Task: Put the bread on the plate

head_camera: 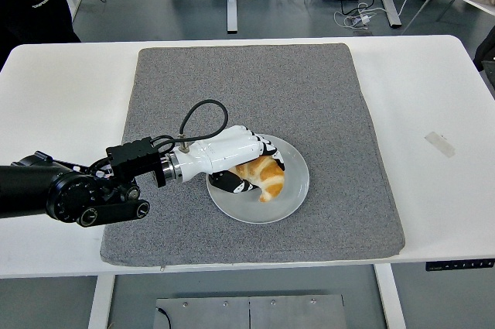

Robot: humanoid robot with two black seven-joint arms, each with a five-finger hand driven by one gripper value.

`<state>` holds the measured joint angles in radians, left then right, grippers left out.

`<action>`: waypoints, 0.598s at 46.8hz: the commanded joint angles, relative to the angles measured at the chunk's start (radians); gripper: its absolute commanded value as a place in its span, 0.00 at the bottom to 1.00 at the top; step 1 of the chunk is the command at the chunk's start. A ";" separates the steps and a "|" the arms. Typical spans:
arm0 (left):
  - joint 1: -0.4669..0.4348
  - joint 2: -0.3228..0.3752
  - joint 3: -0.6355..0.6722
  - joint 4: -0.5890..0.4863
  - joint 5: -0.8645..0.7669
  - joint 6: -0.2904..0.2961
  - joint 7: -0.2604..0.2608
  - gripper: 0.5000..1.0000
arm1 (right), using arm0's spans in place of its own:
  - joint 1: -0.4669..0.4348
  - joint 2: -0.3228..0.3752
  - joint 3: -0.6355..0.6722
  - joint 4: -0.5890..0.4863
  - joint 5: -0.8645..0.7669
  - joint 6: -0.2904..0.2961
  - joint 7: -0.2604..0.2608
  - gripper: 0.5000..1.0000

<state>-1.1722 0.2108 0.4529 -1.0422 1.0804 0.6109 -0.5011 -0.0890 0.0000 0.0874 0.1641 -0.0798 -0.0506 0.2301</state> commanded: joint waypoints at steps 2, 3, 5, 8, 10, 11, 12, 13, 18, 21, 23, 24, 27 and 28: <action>0.005 -0.001 0.004 0.014 0.000 0.000 0.000 0.00 | 0.000 0.000 0.000 0.000 0.000 0.000 0.000 1.00; 0.006 -0.002 0.004 0.020 0.001 0.000 0.001 0.00 | 0.000 0.000 0.000 0.000 0.000 0.000 0.000 1.00; 0.011 -0.008 0.004 0.033 0.000 0.000 0.000 0.00 | 0.000 0.000 0.000 0.000 0.000 0.000 0.000 1.00; 0.016 -0.013 0.004 0.047 0.000 0.000 0.000 0.00 | 0.000 0.000 0.000 0.000 0.000 0.000 0.000 1.00; 0.016 -0.013 0.001 0.048 -0.007 0.000 0.000 0.00 | 0.000 0.000 0.000 0.000 0.000 0.000 0.000 1.00; 0.016 -0.013 0.001 0.048 -0.007 0.000 0.000 0.00 | 0.000 0.000 0.000 0.000 0.000 0.000 0.000 1.00; 0.016 -0.013 0.001 0.048 -0.007 0.000 0.000 0.00 | 0.000 0.000 0.000 0.000 0.000 0.000 0.000 1.00; 0.016 -0.013 0.000 0.048 -0.008 0.000 0.000 0.00 | 0.000 0.000 0.000 0.000 0.000 0.000 0.000 1.00; 0.016 -0.014 -0.002 0.048 -0.013 0.000 0.000 0.00 | 0.000 0.000 0.000 0.000 0.000 0.000 0.000 1.00; 0.016 -0.014 0.000 0.048 -0.013 0.000 0.001 0.00 | 0.000 0.000 0.000 0.000 0.000 0.000 0.000 1.00; 0.016 -0.014 0.000 0.048 -0.013 0.000 0.001 0.04 | 0.000 0.000 0.000 0.000 0.000 0.000 0.000 1.00; 0.016 -0.014 0.001 0.048 -0.013 0.000 0.000 0.15 | 0.000 0.000 0.000 0.000 0.000 0.000 0.000 1.00; 0.016 -0.014 0.001 0.048 -0.013 0.000 0.000 0.72 | 0.000 0.000 0.000 0.000 0.000 0.000 0.000 1.00; 0.017 -0.014 0.003 0.047 -0.013 0.000 0.000 0.75 | 0.000 0.000 0.000 -0.001 0.000 0.000 0.000 1.00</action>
<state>-1.1566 0.1963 0.4548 -0.9945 1.0677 0.6109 -0.5013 -0.0890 0.0000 0.0874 0.1640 -0.0798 -0.0506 0.2301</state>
